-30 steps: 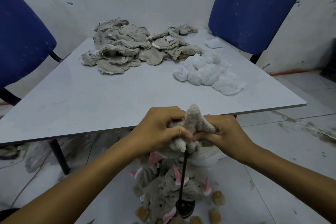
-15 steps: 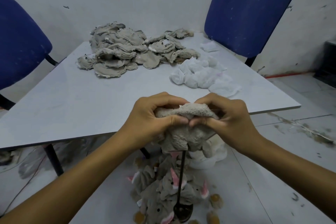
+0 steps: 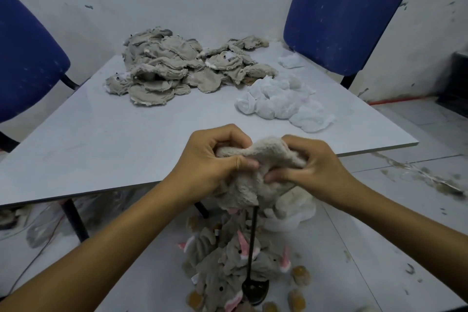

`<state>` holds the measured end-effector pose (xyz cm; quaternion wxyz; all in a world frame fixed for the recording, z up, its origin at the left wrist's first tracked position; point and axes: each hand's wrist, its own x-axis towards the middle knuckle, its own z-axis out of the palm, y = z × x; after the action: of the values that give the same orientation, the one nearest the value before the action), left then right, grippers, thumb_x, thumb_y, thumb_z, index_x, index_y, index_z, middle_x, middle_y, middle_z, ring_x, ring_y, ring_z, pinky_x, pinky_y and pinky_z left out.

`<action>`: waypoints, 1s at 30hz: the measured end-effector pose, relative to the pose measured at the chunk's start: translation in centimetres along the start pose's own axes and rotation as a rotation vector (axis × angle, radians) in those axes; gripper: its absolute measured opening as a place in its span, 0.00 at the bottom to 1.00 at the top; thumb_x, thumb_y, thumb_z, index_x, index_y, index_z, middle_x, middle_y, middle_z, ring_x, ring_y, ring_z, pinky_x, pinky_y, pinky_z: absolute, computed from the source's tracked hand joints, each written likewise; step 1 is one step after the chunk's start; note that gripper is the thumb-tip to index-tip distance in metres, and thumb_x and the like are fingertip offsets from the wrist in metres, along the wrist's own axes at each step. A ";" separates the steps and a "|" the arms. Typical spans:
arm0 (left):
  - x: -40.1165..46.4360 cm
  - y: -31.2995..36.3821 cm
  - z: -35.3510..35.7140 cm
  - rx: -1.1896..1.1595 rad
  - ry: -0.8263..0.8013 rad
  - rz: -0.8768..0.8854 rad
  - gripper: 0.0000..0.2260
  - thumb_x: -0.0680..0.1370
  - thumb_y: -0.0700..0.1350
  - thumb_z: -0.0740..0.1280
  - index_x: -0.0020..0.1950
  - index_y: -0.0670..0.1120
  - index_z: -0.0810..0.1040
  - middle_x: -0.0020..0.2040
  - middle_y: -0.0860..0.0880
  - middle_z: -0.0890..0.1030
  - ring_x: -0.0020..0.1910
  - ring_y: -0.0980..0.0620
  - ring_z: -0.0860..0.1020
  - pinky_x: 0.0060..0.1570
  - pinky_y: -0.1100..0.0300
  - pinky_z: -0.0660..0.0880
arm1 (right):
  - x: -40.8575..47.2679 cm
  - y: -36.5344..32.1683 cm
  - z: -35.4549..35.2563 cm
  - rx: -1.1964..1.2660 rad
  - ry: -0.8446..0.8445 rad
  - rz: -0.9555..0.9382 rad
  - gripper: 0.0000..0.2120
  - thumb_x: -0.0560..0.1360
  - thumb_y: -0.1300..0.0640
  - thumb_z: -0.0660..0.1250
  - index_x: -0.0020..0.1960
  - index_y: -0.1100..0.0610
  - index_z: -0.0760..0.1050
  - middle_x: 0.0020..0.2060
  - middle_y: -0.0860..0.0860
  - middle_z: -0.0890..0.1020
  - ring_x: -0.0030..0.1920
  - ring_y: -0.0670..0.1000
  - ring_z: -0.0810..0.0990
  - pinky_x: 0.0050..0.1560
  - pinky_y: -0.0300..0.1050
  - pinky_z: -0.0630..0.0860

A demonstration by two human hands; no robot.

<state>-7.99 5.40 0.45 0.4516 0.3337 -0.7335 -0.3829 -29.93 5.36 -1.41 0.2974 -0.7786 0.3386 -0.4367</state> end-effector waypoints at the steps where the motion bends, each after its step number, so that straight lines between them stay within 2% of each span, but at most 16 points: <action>1: 0.1 -0.1 -0.2 0.015 -0.061 -0.034 0.10 0.67 0.38 0.78 0.41 0.50 0.81 0.38 0.54 0.82 0.38 0.58 0.80 0.40 0.64 0.77 | 0.2 -0.4 -0.3 0.020 0.079 -0.027 0.13 0.65 0.55 0.79 0.46 0.51 0.81 0.40 0.44 0.83 0.41 0.41 0.81 0.42 0.36 0.76; 4: 0.0 -0.7 -0.4 0.075 -0.258 -0.167 0.11 0.71 0.35 0.76 0.49 0.43 0.79 0.43 0.52 0.81 0.45 0.54 0.80 0.48 0.58 0.77 | 0.5 -1.6 -0.7 0.021 0.171 -0.042 0.15 0.64 0.53 0.79 0.48 0.52 0.80 0.43 0.47 0.82 0.42 0.50 0.81 0.41 0.51 0.78; 7: 0.0 -0.1 0.2 0.019 -0.192 -0.126 0.12 0.70 0.41 0.77 0.51 0.47 0.79 0.43 0.55 0.81 0.45 0.55 0.80 0.45 0.56 0.77 | 0.1 -1.8 0.0 0.032 0.109 0.053 0.17 0.63 0.51 0.78 0.50 0.51 0.80 0.38 0.50 0.81 0.39 0.50 0.81 0.37 0.59 0.77; 9: 0.1 0.7 0.4 -0.007 -0.099 -0.013 0.08 0.69 0.42 0.76 0.46 0.49 0.81 0.40 0.56 0.81 0.41 0.57 0.80 0.40 0.62 0.77 | 0.2 -2.0 0.3 0.051 0.140 0.044 0.18 0.63 0.52 0.78 0.51 0.50 0.79 0.36 0.52 0.81 0.37 0.50 0.80 0.36 0.55 0.77; 12: 0.2 0.9 -0.1 -0.025 0.003 0.049 0.08 0.68 0.37 0.76 0.38 0.44 0.77 0.33 0.54 0.79 0.34 0.58 0.77 0.34 0.65 0.73 | 0.8 -2.3 -0.3 0.087 0.207 -0.034 0.21 0.64 0.53 0.80 0.53 0.49 0.77 0.39 0.52 0.83 0.40 0.46 0.82 0.38 0.40 0.79; 14: 0.0 0.4 -0.6 0.069 -0.099 -0.049 0.10 0.68 0.33 0.76 0.35 0.42 0.76 0.32 0.50 0.77 0.33 0.56 0.76 0.34 0.62 0.72 | 0.7 -2.2 -0.3 0.018 0.115 -0.051 0.20 0.65 0.52 0.80 0.53 0.49 0.77 0.42 0.48 0.83 0.44 0.48 0.83 0.41 0.39 0.79; 16: -0.3 -0.4 -0.6 0.221 -0.229 -0.156 0.14 0.68 0.32 0.76 0.33 0.46 0.74 0.30 0.52 0.76 0.32 0.57 0.74 0.33 0.60 0.70 | 0.4 -1.8 0.3 -0.053 -0.008 -0.012 0.17 0.65 0.51 0.79 0.51 0.48 0.78 0.43 0.43 0.82 0.45 0.48 0.82 0.43 0.43 0.79; 18: -0.5 -1.0 -0.3 0.317 -0.253 -0.154 0.13 0.69 0.37 0.77 0.35 0.48 0.73 0.32 0.51 0.76 0.33 0.52 0.73 0.34 0.53 0.72 | 0.0 -1.4 0.8 -0.036 -0.022 0.022 0.15 0.65 0.49 0.78 0.49 0.46 0.78 0.43 0.40 0.82 0.46 0.47 0.82 0.45 0.46 0.80; 20: -0.6 -0.9 0.1 0.290 -0.244 -0.144 0.10 0.69 0.43 0.77 0.42 0.48 0.76 0.39 0.49 0.79 0.40 0.46 0.76 0.42 0.47 0.76 | -0.3 -1.1 0.7 -0.037 -0.012 0.014 0.14 0.65 0.48 0.77 0.48 0.46 0.78 0.42 0.40 0.82 0.45 0.46 0.81 0.44 0.45 0.80; 21: -0.6 -0.7 0.2 0.242 -0.240 -0.148 0.11 0.69 0.46 0.77 0.46 0.49 0.78 0.42 0.50 0.81 0.43 0.46 0.78 0.45 0.46 0.77 | -0.4 -0.9 0.6 -0.056 -0.027 0.013 0.14 0.66 0.47 0.76 0.48 0.48 0.79 0.42 0.42 0.82 0.44 0.46 0.81 0.43 0.45 0.80; 24: -0.5 0.2 0.4 0.083 -0.134 -0.057 0.08 0.69 0.47 0.77 0.45 0.51 0.81 0.41 0.53 0.82 0.42 0.54 0.80 0.42 0.57 0.78 | -0.8 -0.8 0.5 -0.080 0.005 0.020 0.14 0.67 0.47 0.76 0.46 0.56 0.81 0.39 0.47 0.82 0.41 0.48 0.80 0.41 0.49 0.79; 27: 0.3 0.7 0.3 0.097 -0.001 0.065 0.07 0.67 0.47 0.77 0.41 0.51 0.80 0.36 0.53 0.80 0.36 0.57 0.77 0.36 0.60 0.75 | -0.4 -0.9 0.5 -0.080 0.103 -0.083 0.11 0.68 0.48 0.78 0.46 0.49 0.80 0.38 0.41 0.81 0.40 0.41 0.79 0.40 0.39 0.77; 28: 0.5 0.6 0.2 0.140 -0.028 0.043 0.08 0.67 0.47 0.77 0.41 0.49 0.80 0.37 0.52 0.80 0.37 0.55 0.77 0.37 0.58 0.75 | -0.3 -0.8 0.4 -0.110 0.070 -0.077 0.11 0.67 0.48 0.78 0.46 0.46 0.79 0.37 0.40 0.81 0.39 0.40 0.79 0.40 0.38 0.76; 30: 0.3 0.2 0.4 0.195 -0.209 -0.086 0.11 0.68 0.47 0.77 0.47 0.46 0.81 0.42 0.51 0.82 0.43 0.52 0.80 0.45 0.51 0.78 | -0.5 -0.3 0.5 -0.115 -0.125 0.088 0.11 0.67 0.49 0.79 0.43 0.41 0.78 0.37 0.40 0.83 0.39 0.39 0.80 0.40 0.37 0.77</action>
<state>-8.47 5.39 0.66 0.3216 0.3654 -0.7952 -0.3616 -29.56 6.02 -1.61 0.2915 -0.8047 0.3776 -0.3534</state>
